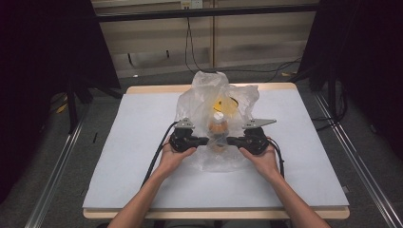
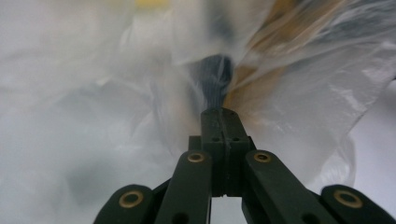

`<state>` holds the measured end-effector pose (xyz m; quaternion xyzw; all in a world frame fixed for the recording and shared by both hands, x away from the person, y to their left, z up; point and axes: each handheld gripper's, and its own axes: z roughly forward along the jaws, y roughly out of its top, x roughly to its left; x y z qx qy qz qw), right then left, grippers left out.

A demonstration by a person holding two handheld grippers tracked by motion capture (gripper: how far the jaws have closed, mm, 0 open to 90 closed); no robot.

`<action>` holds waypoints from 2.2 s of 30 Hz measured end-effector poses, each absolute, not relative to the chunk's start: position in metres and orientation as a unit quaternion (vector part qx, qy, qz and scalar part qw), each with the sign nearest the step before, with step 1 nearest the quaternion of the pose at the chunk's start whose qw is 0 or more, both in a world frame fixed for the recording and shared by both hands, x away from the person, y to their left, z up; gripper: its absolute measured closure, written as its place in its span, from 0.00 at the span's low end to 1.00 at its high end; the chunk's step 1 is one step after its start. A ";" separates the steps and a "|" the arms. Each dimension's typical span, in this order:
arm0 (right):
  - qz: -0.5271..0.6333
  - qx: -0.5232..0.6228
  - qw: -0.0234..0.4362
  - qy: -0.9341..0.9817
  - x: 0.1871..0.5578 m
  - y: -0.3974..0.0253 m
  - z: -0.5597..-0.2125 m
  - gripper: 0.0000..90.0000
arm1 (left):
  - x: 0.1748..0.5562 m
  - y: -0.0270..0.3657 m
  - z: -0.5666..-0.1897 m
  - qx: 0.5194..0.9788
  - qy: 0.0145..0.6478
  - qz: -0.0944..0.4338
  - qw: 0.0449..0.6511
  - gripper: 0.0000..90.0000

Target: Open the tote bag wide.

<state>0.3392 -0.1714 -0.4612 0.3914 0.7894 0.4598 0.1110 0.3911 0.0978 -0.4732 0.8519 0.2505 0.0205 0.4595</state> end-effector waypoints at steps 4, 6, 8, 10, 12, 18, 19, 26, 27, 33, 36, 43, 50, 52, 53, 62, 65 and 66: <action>0.441 0.405 0.105 0.794 0.343 -0.175 -0.476 1.00 | 0.395 0.101 -0.480 0.854 0.262 0.023 0.448 1.00; 0.437 0.407 0.106 0.795 0.344 -0.176 -0.479 1.00 | 0.397 0.103 -0.483 0.854 0.266 0.019 0.446 1.00; 0.433 0.407 0.103 0.798 0.345 -0.175 -0.481 1.00 | 0.398 0.104 -0.486 0.858 0.267 0.022 0.438 1.00; 0.422 0.410 0.106 0.802 0.345 -0.175 -0.484 1.00 | 0.398 0.106 -0.489 0.859 0.270 0.019 0.435 1.00; 0.412 0.411 0.104 0.806 0.345 -0.176 -0.489 1.00 | 0.399 0.108 -0.491 0.860 0.272 0.017 0.432 1.00; 0.410 0.412 0.103 0.807 0.345 -0.178 -0.491 1.00 | 0.395 0.107 -0.489 0.868 0.265 0.028 0.419 1.00; 0.419 0.412 0.105 0.803 0.343 -0.179 -0.488 1.00 | 0.394 0.108 -0.487 0.864 0.261 0.027 0.429 1.00; 0.464 0.396 0.113 0.784 0.323 -0.189 -0.456 1.00 | 0.376 0.125 -0.459 0.857 0.246 0.038 0.451 1.00; 0.464 0.396 0.113 0.784 0.323 -0.189 -0.456 1.00 | 0.373 0.128 -0.455 0.854 0.243 0.041 0.457 1.00; 0.501 0.388 0.131 0.762 0.306 -0.201 -0.427 1.00 | 0.364 0.142 -0.432 0.830 0.240 0.050 0.502 1.00; 0.513 0.387 0.141 0.753 0.302 -0.208 -0.414 1.00 | 0.363 0.143 -0.425 0.825 0.234 0.054 0.511 1.00; 0.536 0.380 0.164 0.736 0.298 -0.222 -0.383 1.00 | 0.362 0.152 -0.399 0.811 0.226 0.071 0.536 1.00; 0.546 0.370 0.186 0.728 0.306 -0.226 -0.351 1.00 | 0.369 0.162 -0.354 0.784 0.220 0.101 0.571 1.00; 0.550 0.369 0.192 0.724 0.312 -0.225 -0.342 1.00 | 0.375 0.161 -0.344 0.777 0.219 0.106 0.581 1.00; 0.551 0.366 0.196 0.724 0.316 -0.224 -0.337 1.00 | 0.380 0.160 -0.338 0.774 0.216 0.107 0.586 1.00; 0.566 0.351 0.209 0.716 0.347 -0.207 -0.303 1.00 | 0.418 0.136 -0.298 0.759 0.223 0.122 0.600 1.00; 0.567 0.353 0.202 0.716 0.355 -0.202 -0.303 1.00 | 0.429 0.127 -0.302 0.766 0.227 0.103 0.592 1.00; 0.567 0.353 0.198 0.718 0.358 -0.199 -0.306 1.00 | 0.433 0.122 -0.307 0.776 0.229 0.101 0.578 1.00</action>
